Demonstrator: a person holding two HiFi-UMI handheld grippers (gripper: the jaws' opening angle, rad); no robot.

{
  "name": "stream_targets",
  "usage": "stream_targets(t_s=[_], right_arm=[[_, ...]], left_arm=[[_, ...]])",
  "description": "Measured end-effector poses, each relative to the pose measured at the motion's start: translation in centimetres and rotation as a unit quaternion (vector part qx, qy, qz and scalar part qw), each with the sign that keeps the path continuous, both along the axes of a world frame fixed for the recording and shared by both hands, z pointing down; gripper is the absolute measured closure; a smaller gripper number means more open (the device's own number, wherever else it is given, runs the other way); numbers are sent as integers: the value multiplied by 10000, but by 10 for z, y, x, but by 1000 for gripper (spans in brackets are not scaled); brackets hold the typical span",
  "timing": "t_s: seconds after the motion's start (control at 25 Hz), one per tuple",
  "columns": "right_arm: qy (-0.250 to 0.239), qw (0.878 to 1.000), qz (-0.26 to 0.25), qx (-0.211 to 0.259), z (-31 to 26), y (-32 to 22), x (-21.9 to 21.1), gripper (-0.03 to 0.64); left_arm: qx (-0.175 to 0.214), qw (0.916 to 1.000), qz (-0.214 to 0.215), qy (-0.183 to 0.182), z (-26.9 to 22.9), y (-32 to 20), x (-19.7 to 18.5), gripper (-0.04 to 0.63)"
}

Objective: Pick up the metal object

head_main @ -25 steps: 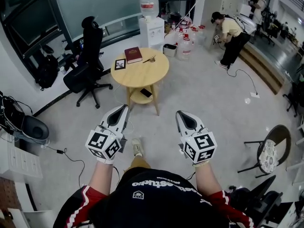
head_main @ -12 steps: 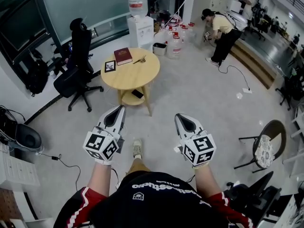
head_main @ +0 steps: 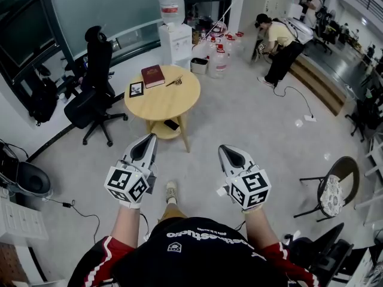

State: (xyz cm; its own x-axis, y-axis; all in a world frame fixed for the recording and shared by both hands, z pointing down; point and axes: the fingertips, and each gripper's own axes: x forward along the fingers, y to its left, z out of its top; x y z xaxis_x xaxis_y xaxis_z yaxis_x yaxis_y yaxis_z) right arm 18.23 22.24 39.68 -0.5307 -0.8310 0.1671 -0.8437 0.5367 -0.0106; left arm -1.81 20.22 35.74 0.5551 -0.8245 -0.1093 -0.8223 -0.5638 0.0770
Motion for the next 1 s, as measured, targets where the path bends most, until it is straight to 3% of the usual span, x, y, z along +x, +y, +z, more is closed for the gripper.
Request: stream_targets(t_s=[0.4, 1.0], right_arm=[[65, 9999, 107, -8, -3, -69, -11, 589], [182, 9998, 99, -57, -28, -206, -63, 589]], left_arm=[[-6, 10000, 67, 70, 0, -75, -18, 578], [-126, 9998, 55, 144, -12, -213, -74, 578]])
